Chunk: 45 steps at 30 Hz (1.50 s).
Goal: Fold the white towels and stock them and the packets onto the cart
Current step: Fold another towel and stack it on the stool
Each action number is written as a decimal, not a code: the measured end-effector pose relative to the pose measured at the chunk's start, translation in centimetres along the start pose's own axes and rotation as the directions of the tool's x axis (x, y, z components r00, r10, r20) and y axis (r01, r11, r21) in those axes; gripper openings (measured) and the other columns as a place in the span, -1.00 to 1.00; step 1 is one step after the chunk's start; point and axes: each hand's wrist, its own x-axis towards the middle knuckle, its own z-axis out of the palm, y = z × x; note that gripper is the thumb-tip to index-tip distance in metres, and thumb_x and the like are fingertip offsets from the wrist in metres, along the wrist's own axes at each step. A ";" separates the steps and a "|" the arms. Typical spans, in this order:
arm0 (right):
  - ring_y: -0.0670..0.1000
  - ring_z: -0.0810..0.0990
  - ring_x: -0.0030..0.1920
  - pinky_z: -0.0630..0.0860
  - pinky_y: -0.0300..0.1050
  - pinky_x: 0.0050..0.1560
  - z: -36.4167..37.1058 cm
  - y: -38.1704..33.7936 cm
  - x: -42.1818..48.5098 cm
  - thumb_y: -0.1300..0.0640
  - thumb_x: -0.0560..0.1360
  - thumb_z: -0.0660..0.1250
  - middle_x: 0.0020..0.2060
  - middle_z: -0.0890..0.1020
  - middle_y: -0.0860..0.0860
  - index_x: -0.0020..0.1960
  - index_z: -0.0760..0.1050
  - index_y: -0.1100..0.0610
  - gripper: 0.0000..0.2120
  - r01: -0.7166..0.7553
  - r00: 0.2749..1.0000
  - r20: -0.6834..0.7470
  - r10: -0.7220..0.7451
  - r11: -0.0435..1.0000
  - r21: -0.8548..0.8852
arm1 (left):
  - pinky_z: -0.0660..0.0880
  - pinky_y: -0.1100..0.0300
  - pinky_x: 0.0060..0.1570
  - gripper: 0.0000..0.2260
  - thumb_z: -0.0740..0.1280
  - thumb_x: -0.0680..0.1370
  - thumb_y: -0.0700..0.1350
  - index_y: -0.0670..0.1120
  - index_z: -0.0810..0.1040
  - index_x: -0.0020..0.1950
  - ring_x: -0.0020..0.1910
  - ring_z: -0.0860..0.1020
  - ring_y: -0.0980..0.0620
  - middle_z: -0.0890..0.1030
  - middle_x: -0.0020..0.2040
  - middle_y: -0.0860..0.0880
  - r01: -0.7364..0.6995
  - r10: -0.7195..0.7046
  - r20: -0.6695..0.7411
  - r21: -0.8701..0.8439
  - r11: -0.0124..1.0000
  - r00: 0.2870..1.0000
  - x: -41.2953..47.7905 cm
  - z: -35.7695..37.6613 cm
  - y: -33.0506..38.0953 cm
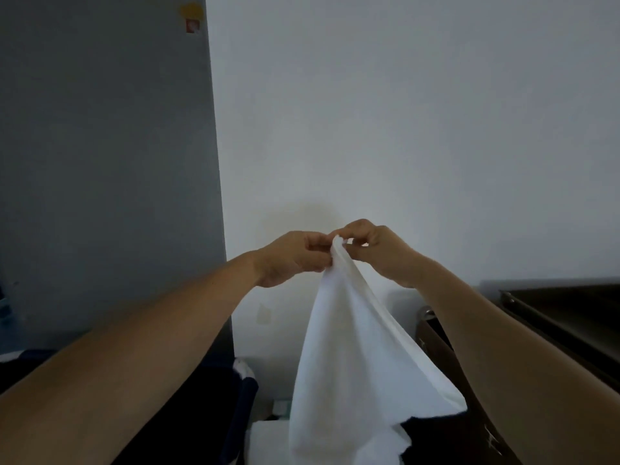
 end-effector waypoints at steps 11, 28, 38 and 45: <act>0.04 0.67 0.01 0.59 0.03 0.15 -0.9 2.0 -1.9 0.19 0.55 0.40 0.05 0.68 -0.05 0.25 0.58 -0.01 -0.71 -0.166 0.981 0.095 0.166 0.986 -0.011 | 0.58 0.12 0.14 -0.76 0.36 0.58 -0.22 -0.29 0.57 0.22 0.07 0.64 -0.03 0.65 0.10 -0.17 0.077 -0.070 0.147 -0.040 0.996 0.987 0.2 2.2 -1.0; 0.04 0.58 -0.17 0.48 -0.10 -0.19 -5.1 4.0 -3.5 0.08 0.45 0.42 -0.17 0.63 -0.01 -0.06 0.54 0.05 -0.89 -0.362 0.932 -0.225 0.284 0.740 -0.567 | 0.43 0.28 -0.32 -0.99 0.37 0.50 -0.10 -0.02 0.58 -0.11 -0.28 0.50 0.15 0.54 -0.25 0.12 -0.182 0.103 -0.803 -0.006 0.983 0.587 3.9 -6.7 5.6; 0.09 0.52 -0.36 0.37 -0.10 -0.32 -5.6 6.1 -4.1 0.04 0.51 0.34 -0.37 0.61 0.07 -0.17 0.51 0.21 -0.77 -0.523 0.822 -0.441 0.360 0.785 -0.333 | 0.40 0.26 -0.34 -0.93 0.40 0.50 -0.10 -0.06 0.55 -0.12 -0.30 0.48 0.13 0.52 -0.26 0.08 -0.046 0.042 -0.828 0.019 0.999 0.559 2.3 -7.8 1.1; 0.05 0.64 -0.50 0.55 -0.11 -0.55 -8.0 -4.2 2.3 0.23 0.64 0.21 -0.03 0.50 0.10 0.23 0.26 0.12 -0.80 0.043 0.620 -0.738 0.266 0.928 0.370 | 0.43 0.40 -0.39 -0.83 0.44 0.54 -0.06 -0.12 0.59 0.04 -0.28 0.50 0.15 0.56 -0.21 0.07 -0.161 0.152 -0.870 0.085 0.983 0.470 1.3 -12.6 6.0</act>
